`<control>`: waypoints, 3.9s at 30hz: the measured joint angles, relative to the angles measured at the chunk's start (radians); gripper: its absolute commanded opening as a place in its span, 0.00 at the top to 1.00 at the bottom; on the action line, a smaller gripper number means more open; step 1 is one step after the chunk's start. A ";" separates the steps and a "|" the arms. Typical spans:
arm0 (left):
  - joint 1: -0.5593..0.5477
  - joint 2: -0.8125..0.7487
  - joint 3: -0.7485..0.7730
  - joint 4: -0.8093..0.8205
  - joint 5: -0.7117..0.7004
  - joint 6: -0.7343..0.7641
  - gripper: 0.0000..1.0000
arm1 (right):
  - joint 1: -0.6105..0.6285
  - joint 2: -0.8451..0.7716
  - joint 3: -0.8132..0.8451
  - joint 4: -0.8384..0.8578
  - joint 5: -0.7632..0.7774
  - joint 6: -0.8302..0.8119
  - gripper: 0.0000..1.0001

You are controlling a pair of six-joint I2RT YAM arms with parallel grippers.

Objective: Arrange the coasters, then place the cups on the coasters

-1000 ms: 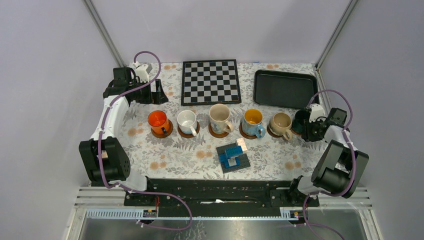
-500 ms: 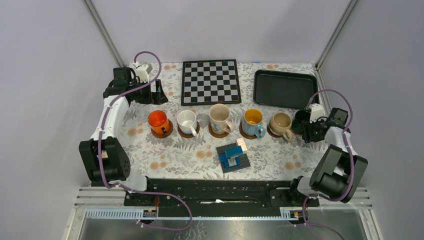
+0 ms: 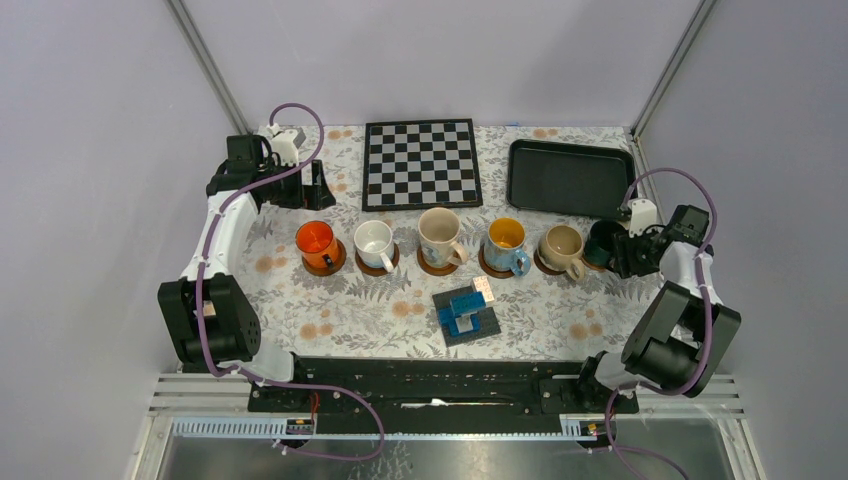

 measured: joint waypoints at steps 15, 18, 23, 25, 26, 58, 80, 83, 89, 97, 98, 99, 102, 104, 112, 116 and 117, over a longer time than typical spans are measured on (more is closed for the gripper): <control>0.000 0.000 -0.005 -0.001 -0.005 0.018 0.01 | -0.005 0.008 0.077 -0.099 -0.029 -0.020 0.22; 0.000 0.000 -0.005 -0.002 -0.006 0.023 0.01 | -0.005 0.008 0.134 -0.124 -0.038 -0.013 0.12; 0.000 0.019 0.014 -0.022 -0.011 0.031 0.01 | -0.005 0.024 0.250 -0.159 -0.060 0.011 0.03; 0.000 0.042 0.040 -0.038 -0.013 0.035 0.01 | -0.006 0.046 0.306 -0.172 -0.070 0.025 0.01; 0.000 0.059 0.060 -0.050 -0.016 0.035 0.01 | -0.006 0.066 0.344 -0.180 -0.080 0.037 0.01; 0.000 0.193 0.294 -0.181 -0.071 0.056 0.01 | 0.456 0.375 0.668 -0.145 -0.056 0.417 0.05; -0.004 0.320 0.311 -0.103 -0.064 -0.031 0.01 | 0.686 0.726 0.865 -0.007 0.081 0.572 0.20; -0.006 0.321 0.311 -0.095 -0.063 -0.038 0.01 | 0.698 0.751 0.872 -0.004 0.084 0.572 0.20; -0.007 0.321 0.311 -0.077 -0.064 -0.039 0.01 | 0.700 0.811 0.878 -0.004 0.102 0.576 0.22; -0.007 0.321 0.310 -0.072 -0.065 -0.032 0.01 | 0.699 0.827 0.855 -0.005 0.090 0.589 0.39; -0.007 0.320 0.310 -0.072 -0.066 -0.030 0.01 | 0.699 0.826 0.842 -0.002 0.083 0.591 0.39; -0.007 0.320 0.309 -0.072 -0.067 -0.029 0.01 | 0.699 0.820 0.835 -0.001 0.078 0.594 0.40; -0.007 0.320 0.305 -0.071 -0.068 -0.027 0.01 | 0.699 0.801 0.803 0.002 0.070 0.600 0.40; -0.007 0.320 0.301 -0.067 -0.068 -0.026 0.01 | 0.699 0.787 0.782 0.006 0.069 0.603 0.41; -0.007 0.303 0.269 -0.051 -0.069 -0.026 0.01 | 0.695 0.744 0.719 -0.002 0.068 0.611 0.42; -0.007 0.290 0.258 -0.051 -0.069 -0.022 0.01 | 0.695 0.736 0.711 -0.007 0.063 0.613 0.36; -0.007 0.287 0.257 -0.051 -0.071 -0.020 0.01 | 0.695 0.735 0.711 -0.010 0.060 0.613 0.34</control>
